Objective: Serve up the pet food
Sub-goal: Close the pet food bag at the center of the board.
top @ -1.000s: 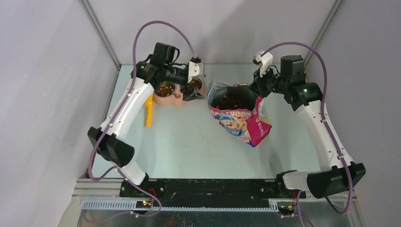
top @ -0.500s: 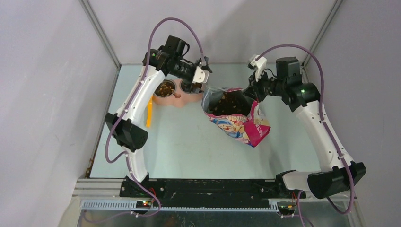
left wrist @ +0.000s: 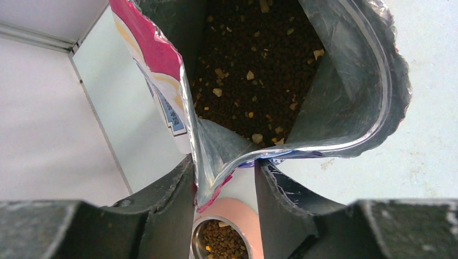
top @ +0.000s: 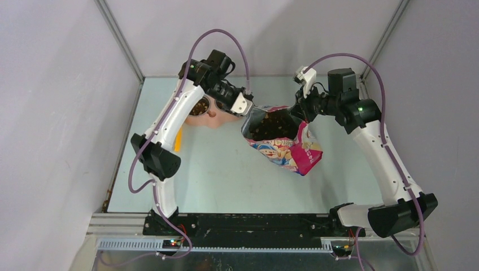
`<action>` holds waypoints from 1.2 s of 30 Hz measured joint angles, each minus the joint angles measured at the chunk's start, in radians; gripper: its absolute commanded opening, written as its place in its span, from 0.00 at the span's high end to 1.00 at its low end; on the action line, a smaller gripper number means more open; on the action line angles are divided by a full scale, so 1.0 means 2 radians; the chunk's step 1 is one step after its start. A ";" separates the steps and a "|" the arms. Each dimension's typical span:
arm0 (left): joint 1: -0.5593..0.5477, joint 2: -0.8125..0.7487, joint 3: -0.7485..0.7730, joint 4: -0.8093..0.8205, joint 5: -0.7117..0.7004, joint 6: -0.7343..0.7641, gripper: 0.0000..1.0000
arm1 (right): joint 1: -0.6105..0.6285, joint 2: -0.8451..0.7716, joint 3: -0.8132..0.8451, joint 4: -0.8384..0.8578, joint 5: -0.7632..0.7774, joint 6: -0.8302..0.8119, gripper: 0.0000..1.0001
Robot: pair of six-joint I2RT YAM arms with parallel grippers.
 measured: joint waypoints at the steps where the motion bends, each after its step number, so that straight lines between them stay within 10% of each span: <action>1: -0.001 0.000 0.000 0.000 0.000 -0.001 0.56 | 0.000 0.000 0.000 0.000 0.000 0.000 1.00; 12: -0.012 0.000 -0.008 0.061 -0.007 -0.104 1.00 | 0.001 0.000 0.000 -0.005 0.000 -0.006 0.91; 20: -0.014 -0.021 -0.063 0.175 -0.047 -0.256 1.00 | 0.004 -0.025 0.060 -0.031 -0.007 -0.018 0.11; 36: -0.015 -0.120 -0.211 0.360 -0.177 -0.605 1.00 | 0.078 -0.187 -0.010 -0.143 0.122 -0.118 0.09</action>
